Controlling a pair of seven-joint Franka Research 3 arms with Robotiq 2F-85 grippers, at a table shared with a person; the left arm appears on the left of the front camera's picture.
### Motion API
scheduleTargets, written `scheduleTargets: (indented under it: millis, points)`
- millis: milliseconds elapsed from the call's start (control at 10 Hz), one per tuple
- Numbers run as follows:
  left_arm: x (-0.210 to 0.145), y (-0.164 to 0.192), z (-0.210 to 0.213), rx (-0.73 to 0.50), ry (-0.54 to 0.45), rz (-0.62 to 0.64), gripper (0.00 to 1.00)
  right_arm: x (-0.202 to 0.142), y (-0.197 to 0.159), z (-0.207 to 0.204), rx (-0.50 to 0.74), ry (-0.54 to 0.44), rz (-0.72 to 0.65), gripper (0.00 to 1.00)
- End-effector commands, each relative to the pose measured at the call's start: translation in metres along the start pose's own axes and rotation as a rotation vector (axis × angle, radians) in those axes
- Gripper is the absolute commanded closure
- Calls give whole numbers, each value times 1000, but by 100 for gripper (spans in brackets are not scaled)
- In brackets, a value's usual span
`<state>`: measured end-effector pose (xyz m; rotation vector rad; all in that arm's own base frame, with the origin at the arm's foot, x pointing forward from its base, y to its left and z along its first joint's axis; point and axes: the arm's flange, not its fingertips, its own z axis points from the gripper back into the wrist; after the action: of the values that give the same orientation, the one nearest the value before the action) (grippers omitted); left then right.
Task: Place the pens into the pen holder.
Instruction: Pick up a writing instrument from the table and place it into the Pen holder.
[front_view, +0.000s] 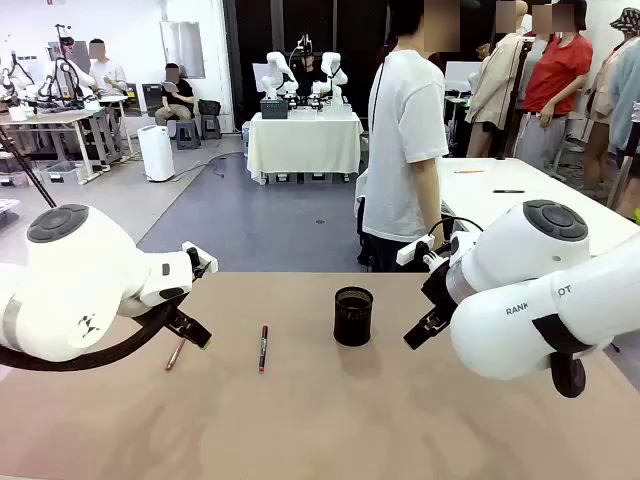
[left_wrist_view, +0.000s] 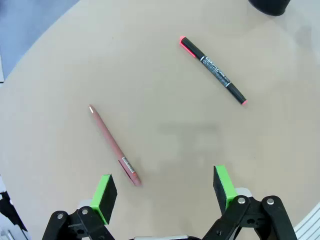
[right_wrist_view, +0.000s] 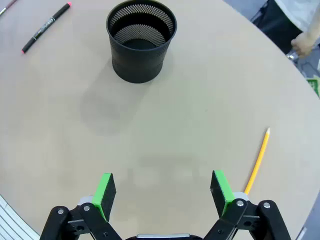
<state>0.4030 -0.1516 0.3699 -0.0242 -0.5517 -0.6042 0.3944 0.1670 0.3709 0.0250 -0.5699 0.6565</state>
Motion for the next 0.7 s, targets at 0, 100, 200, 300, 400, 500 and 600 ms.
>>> scheduleTargets:
  millis: [0,100,200,300,400,500,600]
  points:
    - [0,0,0,0,0,0,0,0,0,0,0,0,0,0]
    - [0,0,0,0,0,0,0,0,0,0,0,0,0,0]
    - [0,0,0,0,0,0,0,0,0,0,0,0,0,0]
    - [0,0,0,0,0,0,0,0,0,0,0,0,0,0]
    - [0,0,0,0,0,0,0,0,0,0,0,0,0,0]
    - [0,0,0,0,0,0,0,0,0,0,0,0,0,0]
    - [0,0,0,0,0,0,0,0,0,0,0,0,0,0]
